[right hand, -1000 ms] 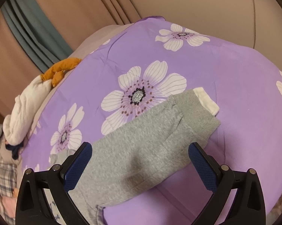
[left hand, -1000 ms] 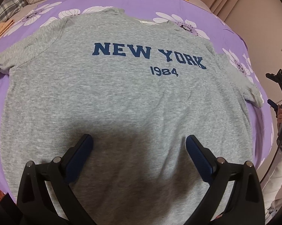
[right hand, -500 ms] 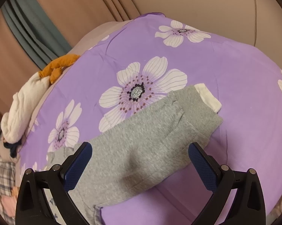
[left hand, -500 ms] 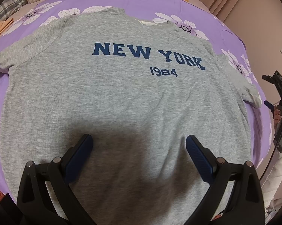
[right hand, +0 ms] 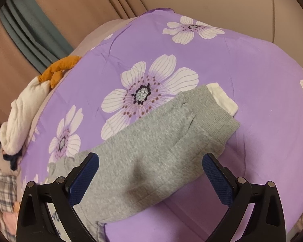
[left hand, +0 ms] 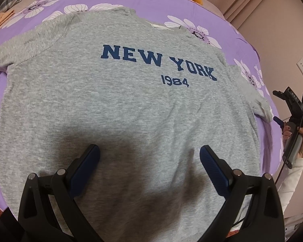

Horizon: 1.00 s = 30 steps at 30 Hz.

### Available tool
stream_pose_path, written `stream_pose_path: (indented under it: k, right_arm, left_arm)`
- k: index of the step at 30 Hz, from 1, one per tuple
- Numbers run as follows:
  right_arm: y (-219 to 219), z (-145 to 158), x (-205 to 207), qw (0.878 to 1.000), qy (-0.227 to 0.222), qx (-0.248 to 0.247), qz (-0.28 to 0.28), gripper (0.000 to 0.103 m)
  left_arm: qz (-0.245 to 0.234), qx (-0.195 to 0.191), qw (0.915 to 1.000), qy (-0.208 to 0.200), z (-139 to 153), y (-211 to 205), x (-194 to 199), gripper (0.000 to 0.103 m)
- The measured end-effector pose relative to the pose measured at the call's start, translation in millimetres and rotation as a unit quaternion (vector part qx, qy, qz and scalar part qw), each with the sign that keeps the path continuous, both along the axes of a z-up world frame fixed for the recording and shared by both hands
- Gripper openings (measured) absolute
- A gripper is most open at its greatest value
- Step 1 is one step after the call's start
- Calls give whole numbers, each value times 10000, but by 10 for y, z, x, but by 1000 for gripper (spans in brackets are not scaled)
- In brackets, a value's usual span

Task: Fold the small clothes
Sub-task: 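Move the right gripper over the sweatshirt sleeve to its white cuff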

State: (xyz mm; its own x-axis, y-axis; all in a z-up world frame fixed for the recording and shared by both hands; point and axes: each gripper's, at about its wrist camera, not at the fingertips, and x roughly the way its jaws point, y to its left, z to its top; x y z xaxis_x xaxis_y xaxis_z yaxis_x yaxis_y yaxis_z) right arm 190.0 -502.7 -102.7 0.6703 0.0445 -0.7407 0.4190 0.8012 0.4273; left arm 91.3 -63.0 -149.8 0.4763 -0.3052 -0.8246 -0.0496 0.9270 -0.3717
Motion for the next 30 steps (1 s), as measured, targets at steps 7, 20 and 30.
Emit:
stream_pose_path:
  k: [7,20,30]
  right_arm:
    - [1,-25,16,10000,60,8,-13,102]
    - [-60,-176,86,9994,340,-44,-95,102]
    - [-240,-296,72,9983,453,55,-366,98]
  left_arm:
    - [-11,5,10000,-3,4,-1,-10,99]
    - [11,274,9996,-40,40,-59,2,96]
    - [-117,526,9984,-141,122,-196,68,90]
